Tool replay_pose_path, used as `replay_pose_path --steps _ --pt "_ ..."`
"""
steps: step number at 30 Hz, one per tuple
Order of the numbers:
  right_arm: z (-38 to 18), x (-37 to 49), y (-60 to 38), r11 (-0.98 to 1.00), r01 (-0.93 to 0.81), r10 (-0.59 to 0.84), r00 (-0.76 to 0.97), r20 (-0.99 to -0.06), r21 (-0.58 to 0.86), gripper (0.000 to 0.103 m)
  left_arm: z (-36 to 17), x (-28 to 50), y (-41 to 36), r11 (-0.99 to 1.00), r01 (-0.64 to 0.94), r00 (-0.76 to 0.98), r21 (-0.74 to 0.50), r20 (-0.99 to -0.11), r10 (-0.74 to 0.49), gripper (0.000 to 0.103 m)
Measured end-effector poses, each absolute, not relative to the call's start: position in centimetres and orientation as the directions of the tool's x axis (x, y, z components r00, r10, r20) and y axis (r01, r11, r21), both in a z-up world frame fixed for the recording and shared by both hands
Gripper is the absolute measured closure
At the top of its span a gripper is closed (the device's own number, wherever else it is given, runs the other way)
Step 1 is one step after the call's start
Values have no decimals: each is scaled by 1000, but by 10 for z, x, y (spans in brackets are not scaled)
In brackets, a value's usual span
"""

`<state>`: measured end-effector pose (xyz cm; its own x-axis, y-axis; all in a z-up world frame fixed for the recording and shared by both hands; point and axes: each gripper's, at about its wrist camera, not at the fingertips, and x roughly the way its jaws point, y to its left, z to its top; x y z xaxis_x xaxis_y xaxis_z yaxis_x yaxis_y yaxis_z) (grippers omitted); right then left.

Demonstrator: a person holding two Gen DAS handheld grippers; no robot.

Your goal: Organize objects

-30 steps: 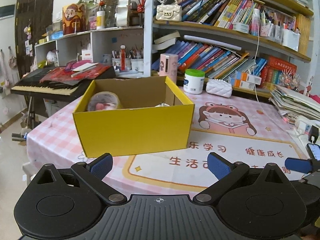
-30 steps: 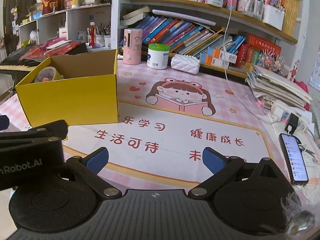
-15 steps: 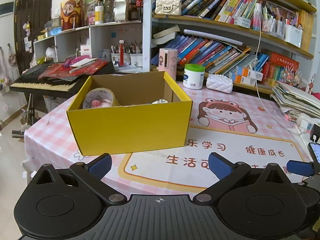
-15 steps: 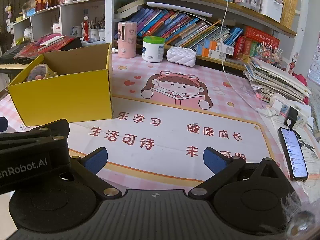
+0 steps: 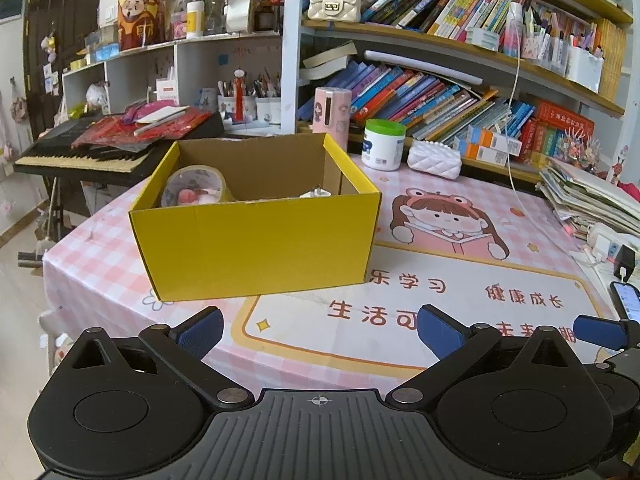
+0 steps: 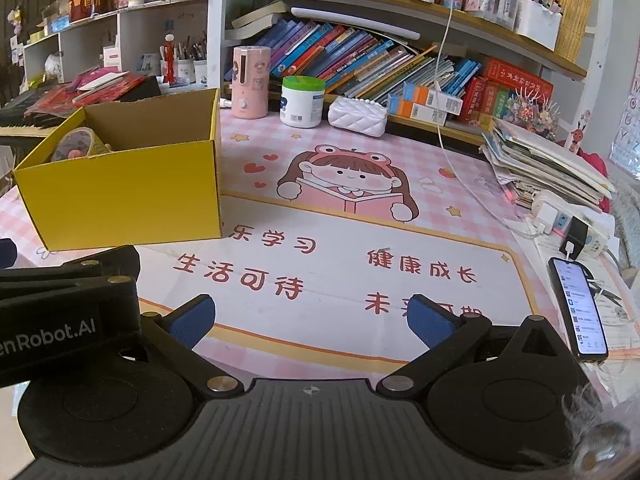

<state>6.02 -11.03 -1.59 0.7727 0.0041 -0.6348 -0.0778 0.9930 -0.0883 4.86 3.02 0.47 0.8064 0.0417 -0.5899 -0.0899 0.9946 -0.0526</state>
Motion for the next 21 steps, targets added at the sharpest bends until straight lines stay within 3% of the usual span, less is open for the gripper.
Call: replay_pose_path --steps 21 --pt "-18 59 -114 993 -76 -1 771 -637 -94 0 3 51 27 994 -86 794 -69 -607 27 0"
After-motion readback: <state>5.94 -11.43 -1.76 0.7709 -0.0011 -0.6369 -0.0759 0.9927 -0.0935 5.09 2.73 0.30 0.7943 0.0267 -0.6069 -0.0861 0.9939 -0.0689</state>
